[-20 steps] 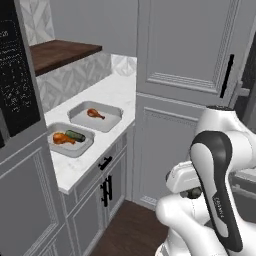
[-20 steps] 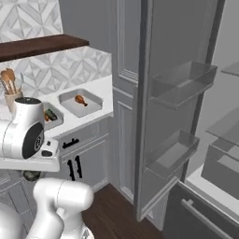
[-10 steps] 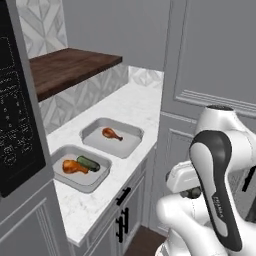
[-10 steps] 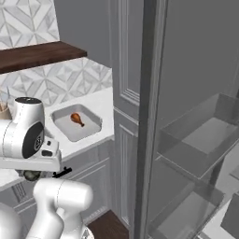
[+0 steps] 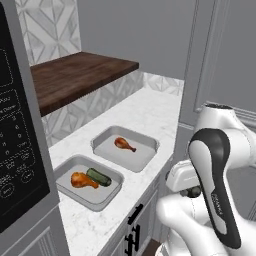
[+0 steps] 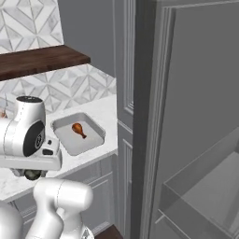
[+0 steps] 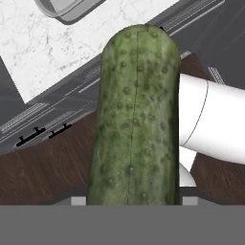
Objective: Place one cucumber and one chicken drumstick in each tupperware on the nearby counter, to pack two identical lunches.
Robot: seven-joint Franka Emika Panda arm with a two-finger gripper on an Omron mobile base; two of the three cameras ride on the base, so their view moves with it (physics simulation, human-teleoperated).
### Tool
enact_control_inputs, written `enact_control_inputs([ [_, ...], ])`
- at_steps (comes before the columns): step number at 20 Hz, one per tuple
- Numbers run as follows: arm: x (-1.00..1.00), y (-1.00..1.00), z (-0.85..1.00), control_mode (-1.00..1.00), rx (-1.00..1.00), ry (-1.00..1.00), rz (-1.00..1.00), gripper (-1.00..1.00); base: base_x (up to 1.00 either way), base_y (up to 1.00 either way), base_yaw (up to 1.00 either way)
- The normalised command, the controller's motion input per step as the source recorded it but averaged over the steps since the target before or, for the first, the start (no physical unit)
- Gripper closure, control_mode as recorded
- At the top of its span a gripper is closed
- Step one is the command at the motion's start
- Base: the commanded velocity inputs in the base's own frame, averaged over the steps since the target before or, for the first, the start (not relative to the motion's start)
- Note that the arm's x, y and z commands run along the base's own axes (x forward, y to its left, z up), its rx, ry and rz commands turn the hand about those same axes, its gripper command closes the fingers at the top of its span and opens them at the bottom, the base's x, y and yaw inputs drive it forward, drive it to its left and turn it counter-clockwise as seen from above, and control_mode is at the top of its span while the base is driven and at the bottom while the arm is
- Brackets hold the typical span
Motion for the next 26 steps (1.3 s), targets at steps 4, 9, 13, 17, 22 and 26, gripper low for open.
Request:
enact_control_inputs([
  [4,0.0,0.0,0.0,1.0,0.0,0.0,0.0,1.0,0.06,0.01,0.0],
  [9,0.89,0.14,0.17,-1.0,-0.02,-0.06,0.21,1.0,0.0,0.0,0.0],
  [13,1.0,0.03,0.08,-1.0,-0.01,-0.02,0.22,1.0,0.0,0.0,0.0],
  [17,1.0,0.0,0.0,-1.0,0.0,0.07,0.15,1.0,0.0,0.0,0.0],
  [22,1.0,0.12,-0.01,-1.0,-0.05,0.03,0.17,1.0,0.0,0.0,0.0],
  [26,1.0,0.45,-0.41,-1.0,-0.08,0.0,0.27,1.0,0.0,0.0,0.0],
])
